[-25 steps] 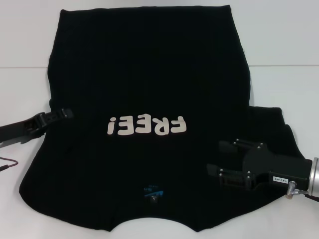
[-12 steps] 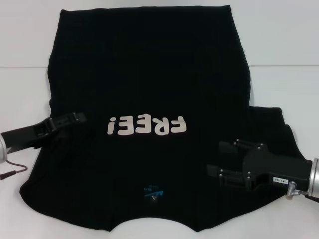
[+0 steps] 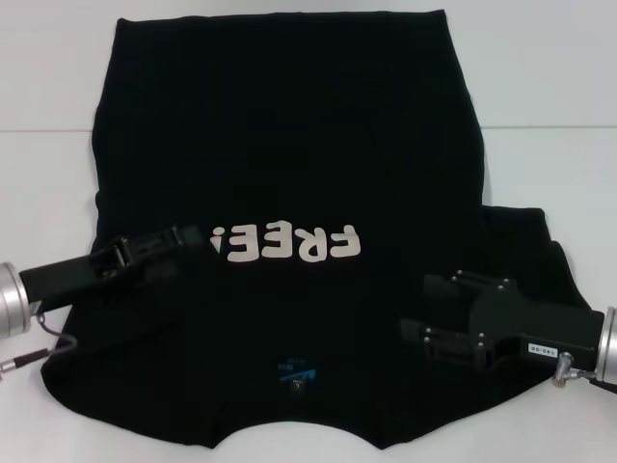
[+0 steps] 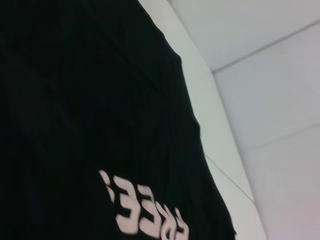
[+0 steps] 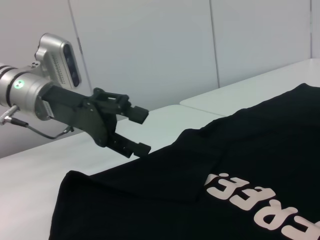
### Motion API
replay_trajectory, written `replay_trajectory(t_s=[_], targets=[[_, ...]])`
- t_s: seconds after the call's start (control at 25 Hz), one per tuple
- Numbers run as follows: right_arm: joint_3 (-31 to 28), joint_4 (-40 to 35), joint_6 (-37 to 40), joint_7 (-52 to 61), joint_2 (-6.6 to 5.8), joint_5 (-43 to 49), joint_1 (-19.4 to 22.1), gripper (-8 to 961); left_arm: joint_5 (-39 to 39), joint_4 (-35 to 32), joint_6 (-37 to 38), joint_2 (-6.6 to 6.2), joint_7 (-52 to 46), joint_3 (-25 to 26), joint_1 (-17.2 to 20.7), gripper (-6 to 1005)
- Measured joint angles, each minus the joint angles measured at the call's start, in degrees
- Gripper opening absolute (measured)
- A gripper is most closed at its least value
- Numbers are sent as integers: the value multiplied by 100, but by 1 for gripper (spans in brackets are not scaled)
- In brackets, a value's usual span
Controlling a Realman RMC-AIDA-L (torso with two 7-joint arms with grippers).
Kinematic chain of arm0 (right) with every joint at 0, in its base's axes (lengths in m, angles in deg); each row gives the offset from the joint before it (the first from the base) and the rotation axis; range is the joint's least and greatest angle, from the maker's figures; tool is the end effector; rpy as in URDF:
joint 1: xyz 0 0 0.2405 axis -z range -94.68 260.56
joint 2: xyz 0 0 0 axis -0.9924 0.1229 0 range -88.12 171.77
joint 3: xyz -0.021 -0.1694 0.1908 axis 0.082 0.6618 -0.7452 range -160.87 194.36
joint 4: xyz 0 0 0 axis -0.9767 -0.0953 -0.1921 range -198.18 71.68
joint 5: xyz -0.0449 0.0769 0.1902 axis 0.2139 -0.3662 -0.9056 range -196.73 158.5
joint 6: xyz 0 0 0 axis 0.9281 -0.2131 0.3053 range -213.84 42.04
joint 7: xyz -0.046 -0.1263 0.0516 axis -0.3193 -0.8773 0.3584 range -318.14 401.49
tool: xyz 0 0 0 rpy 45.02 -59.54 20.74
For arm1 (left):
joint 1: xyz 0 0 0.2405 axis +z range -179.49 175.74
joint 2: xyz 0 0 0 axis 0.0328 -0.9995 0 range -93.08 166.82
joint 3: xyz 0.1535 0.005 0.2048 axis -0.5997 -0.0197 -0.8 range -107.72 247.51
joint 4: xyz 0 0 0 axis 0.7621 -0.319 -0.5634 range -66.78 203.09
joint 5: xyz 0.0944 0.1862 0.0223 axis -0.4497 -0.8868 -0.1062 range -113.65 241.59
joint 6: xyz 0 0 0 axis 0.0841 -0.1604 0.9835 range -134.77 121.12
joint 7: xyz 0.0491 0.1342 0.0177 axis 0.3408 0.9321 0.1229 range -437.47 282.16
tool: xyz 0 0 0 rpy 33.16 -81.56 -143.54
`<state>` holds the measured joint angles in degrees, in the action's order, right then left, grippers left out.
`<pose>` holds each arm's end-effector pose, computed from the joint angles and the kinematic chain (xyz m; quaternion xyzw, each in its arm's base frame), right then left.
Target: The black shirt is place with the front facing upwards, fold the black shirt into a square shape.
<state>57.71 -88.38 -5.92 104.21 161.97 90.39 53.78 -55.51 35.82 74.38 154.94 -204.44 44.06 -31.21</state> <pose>0.2823 0.3158 -0.0437 -0.9346 0.1930 0.2428 0.1740 -0.3099 0.3344 0.0141 -0.6865 -0.6453 -0.3151 0.1143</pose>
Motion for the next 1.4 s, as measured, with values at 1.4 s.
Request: replay_trajectory(t_s=[1.4], targets=[[-626,-3339,322,8482,-552,4757,-1202,792,209,-675,2088,538,6196,-57,849,882]])
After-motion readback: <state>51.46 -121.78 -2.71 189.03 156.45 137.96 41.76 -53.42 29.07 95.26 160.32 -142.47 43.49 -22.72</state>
